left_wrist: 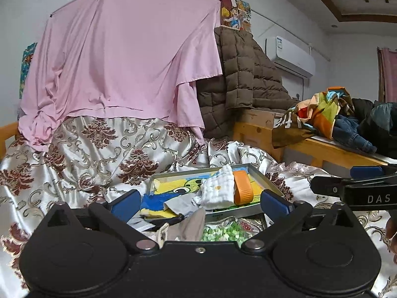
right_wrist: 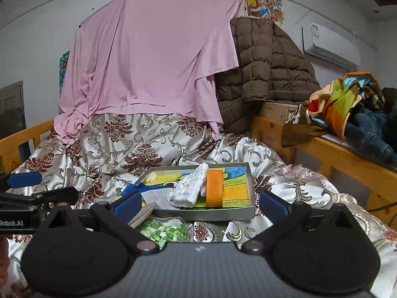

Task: Organize soft objects
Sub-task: 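Lift both open tools up and away from the frog tray, then move the left tool over the striped towel while the right tool moves over the white cloth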

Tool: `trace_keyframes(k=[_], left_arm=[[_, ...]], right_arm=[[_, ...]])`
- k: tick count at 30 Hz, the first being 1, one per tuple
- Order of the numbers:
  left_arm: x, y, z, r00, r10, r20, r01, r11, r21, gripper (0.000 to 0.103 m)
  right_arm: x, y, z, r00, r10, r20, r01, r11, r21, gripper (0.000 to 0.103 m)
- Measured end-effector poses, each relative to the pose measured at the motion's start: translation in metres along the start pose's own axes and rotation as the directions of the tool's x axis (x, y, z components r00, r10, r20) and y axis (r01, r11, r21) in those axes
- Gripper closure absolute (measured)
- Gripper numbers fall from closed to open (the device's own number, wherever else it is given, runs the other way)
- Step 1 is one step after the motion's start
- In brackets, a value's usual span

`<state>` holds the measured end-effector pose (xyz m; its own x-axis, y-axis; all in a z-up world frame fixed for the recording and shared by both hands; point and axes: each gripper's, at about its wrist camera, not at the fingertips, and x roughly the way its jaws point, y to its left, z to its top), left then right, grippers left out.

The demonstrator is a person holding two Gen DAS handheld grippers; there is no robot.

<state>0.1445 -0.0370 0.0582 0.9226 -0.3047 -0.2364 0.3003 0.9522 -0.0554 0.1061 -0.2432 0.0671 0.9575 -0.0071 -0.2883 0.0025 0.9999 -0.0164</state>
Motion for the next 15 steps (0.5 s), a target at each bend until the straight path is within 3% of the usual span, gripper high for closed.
trace_keyframes(k=[3,7,15], left_arm=[[-0.014,0.001,-0.013,0.997,0.073,0.002,-0.073,0.997,0.013,0.001],[-0.028,0.007,-0.03,0.994,0.112,-0.017,-0.111,0.993,0.031,0.001],[-0.044,0.022,-0.056,0.989,0.124,-0.078,-0.117,0.99,0.081,0.001]], right_arm=[[-0.01,0.011,-0.009,1.0,-0.004,-0.004,0.004,1.0,0.01,0.0],[-0.023,0.029,-0.027,1.0,-0.004,0.012,0.004,1.0,0.004,0.0],[-0.03,0.05,-0.057,0.999,0.039,-0.009,-0.039,0.997,0.069,0.0]])
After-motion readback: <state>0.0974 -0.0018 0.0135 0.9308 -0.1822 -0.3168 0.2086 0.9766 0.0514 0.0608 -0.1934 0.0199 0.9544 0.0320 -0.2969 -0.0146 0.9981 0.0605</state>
